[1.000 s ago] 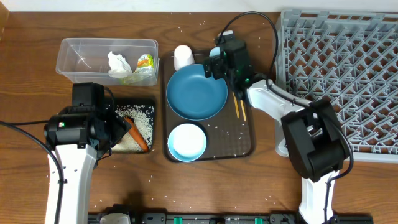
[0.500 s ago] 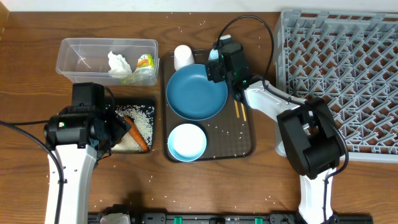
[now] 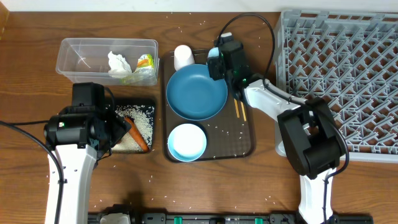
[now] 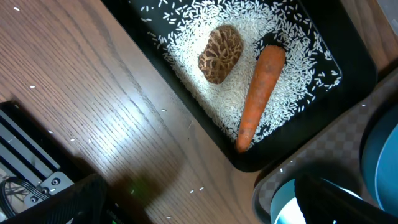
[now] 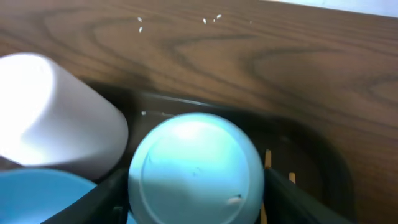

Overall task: Sort waste into correct bins and load items into the dishwasher rack
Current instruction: 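Grasp the light-blue cup with the right gripper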

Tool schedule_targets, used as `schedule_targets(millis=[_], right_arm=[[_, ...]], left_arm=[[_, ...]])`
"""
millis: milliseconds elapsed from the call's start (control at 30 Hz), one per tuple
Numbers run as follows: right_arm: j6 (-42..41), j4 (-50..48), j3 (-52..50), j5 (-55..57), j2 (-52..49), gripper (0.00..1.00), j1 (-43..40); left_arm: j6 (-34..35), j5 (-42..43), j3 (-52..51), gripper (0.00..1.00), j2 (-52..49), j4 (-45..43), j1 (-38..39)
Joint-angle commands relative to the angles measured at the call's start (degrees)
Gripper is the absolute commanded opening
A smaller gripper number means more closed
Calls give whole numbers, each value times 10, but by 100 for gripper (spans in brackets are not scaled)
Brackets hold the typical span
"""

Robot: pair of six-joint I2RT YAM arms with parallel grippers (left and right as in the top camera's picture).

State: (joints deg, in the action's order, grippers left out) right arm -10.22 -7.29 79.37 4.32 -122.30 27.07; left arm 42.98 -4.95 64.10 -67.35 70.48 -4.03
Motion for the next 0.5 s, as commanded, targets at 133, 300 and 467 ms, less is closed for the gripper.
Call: schedule_targets(millis=[133,300,467], right_arm=[[-17,21,24,2,40,52,-3],[-17,44,24,2,84,43,-17],[-17,80,24,2,126,36,-36]], left_arm=[[-10,-11,0,98,-1,2,-2],[-10,-11,0,98,-1,2,-2],[-10,-11,0,98,-1,2,-2]])
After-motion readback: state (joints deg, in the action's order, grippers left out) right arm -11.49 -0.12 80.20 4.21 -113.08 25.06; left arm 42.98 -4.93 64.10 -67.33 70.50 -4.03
